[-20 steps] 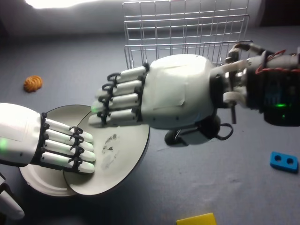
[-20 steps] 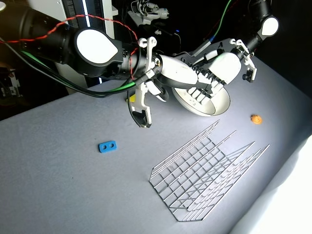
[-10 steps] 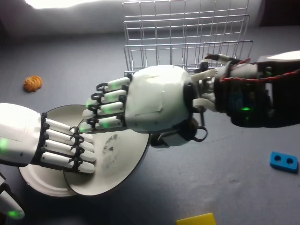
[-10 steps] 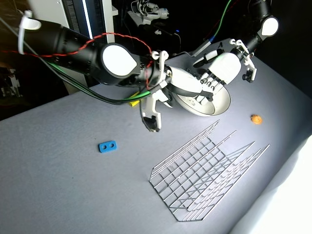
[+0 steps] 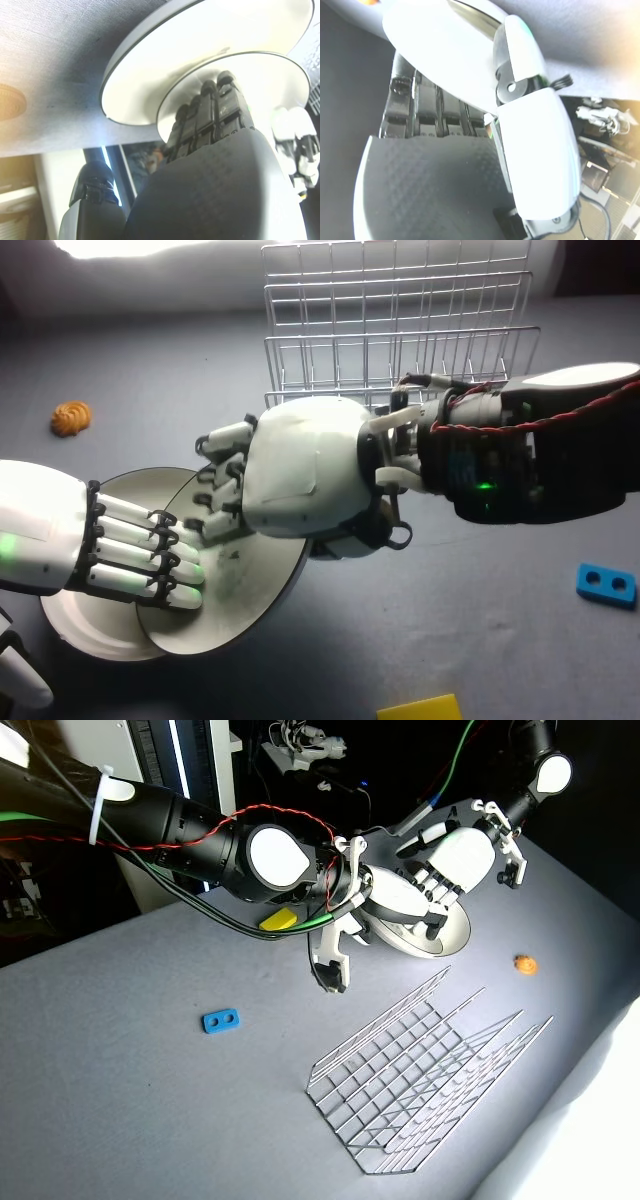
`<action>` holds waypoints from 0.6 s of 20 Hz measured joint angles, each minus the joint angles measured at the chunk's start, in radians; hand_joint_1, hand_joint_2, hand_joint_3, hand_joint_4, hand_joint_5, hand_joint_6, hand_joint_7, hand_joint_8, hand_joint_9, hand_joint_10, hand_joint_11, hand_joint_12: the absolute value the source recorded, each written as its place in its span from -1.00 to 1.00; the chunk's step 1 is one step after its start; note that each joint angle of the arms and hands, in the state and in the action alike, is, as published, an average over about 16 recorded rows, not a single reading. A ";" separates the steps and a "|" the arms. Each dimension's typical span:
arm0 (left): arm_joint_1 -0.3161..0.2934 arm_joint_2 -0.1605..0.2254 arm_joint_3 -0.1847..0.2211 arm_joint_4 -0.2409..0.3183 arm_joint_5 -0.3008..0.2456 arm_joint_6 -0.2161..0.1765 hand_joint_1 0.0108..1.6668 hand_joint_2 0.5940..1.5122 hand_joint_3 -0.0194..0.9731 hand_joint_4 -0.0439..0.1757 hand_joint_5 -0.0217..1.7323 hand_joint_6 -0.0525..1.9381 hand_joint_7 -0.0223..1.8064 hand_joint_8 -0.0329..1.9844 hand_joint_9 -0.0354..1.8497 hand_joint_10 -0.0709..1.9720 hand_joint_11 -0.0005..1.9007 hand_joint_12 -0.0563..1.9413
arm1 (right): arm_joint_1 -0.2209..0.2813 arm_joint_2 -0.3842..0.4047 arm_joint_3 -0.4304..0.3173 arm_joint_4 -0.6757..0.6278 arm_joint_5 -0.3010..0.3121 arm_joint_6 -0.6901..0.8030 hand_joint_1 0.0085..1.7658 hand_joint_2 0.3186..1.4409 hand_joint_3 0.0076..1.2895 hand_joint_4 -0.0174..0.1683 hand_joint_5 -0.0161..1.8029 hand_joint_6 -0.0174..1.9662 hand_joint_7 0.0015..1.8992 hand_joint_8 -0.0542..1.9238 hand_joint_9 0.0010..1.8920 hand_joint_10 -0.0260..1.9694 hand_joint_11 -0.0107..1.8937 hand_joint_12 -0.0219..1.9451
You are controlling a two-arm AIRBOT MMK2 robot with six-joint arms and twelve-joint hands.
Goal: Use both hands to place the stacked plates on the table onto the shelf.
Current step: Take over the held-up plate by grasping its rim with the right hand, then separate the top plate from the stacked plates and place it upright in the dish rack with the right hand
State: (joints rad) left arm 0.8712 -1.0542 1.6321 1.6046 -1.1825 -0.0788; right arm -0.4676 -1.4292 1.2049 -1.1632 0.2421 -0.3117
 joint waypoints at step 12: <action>-0.057 -0.003 0.020 0.017 -0.004 -0.028 -0.99 0.19 -0.93 -0.58 -0.98 -0.95 -0.99 -0.98 -0.94 -0.93 -0.99 -0.96 | -0.005 -0.022 0.014 0.004 0.033 -0.005 0.40 0.30 -0.99 -0.88 -0.25 -0.43 -0.24 -0.31 -0.15 -0.21 -0.26 0.44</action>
State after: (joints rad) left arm 0.8138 -1.0574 1.6517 1.6216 -1.1861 -0.1072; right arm -0.4721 -1.4511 1.2186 -1.1596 0.2755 -0.3164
